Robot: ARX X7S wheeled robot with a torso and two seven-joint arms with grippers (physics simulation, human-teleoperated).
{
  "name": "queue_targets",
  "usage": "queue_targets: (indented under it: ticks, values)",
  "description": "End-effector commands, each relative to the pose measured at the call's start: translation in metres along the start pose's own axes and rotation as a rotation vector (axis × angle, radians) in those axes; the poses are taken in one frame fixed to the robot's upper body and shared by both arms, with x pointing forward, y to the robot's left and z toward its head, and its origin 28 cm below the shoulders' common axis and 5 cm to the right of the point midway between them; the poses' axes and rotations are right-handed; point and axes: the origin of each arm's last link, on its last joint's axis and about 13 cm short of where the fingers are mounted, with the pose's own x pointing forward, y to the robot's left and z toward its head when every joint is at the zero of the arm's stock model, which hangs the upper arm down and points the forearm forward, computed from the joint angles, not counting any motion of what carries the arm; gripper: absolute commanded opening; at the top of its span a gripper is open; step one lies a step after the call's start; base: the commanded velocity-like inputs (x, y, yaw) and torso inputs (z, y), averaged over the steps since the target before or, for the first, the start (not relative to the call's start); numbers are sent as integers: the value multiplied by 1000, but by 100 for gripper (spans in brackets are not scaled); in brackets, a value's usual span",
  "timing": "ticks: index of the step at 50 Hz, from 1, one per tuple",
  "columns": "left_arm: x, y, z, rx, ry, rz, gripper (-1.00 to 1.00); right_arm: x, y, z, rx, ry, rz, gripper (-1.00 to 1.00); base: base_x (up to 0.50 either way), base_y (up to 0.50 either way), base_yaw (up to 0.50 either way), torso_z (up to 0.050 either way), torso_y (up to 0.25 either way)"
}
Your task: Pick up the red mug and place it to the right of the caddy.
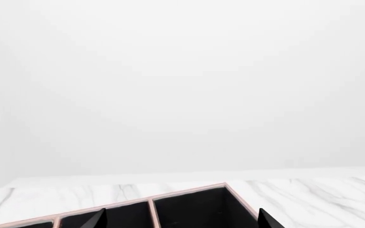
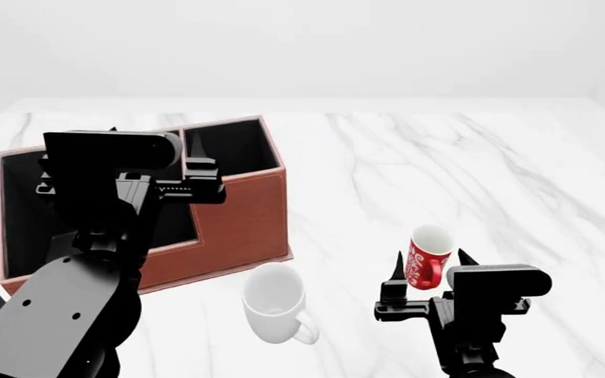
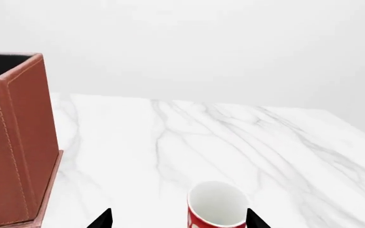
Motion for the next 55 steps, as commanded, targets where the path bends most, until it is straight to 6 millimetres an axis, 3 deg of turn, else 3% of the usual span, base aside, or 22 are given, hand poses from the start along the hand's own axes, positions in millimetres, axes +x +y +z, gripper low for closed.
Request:
queue_targets:
  ticks: [1, 12, 23, 36, 41, 47, 55]
  values:
    - [0, 1, 0, 0, -2, 5, 100, -3, 0, -12, -16, 58, 20, 100, 0, 0, 0, 0, 0]
    - [1, 2, -1, 2, -2, 6, 100, -1, -1, -16, -15, 82, 1, 100, 0, 0, 0, 0, 0]
    - [0, 2, 1, 0, -5, 10, 100, 3, -5, -21, -49, 158, -123, 100, 0, 0, 0, 0, 0]
    - [0, 2, 0, 1, -5, 10, 100, 5, -3, -26, -60, 192, -107, 100, 0, 0, 0, 0, 0]
    - [0, 3, 0, 1, -5, 10, 100, 12, -5, -31, -59, 229, -108, 100, 0, 0, 0, 0, 0]
    - [0, 3, 0, 5, -5, 9, 100, 36, -9, -46, -55, 327, -117, 100, 0, 0, 0, 0, 0]
    - [1, 4, -1, 5, -3, 9, 100, 37, -9, -48, -55, 330, -116, 100, 0, 0, 0, 0, 0]
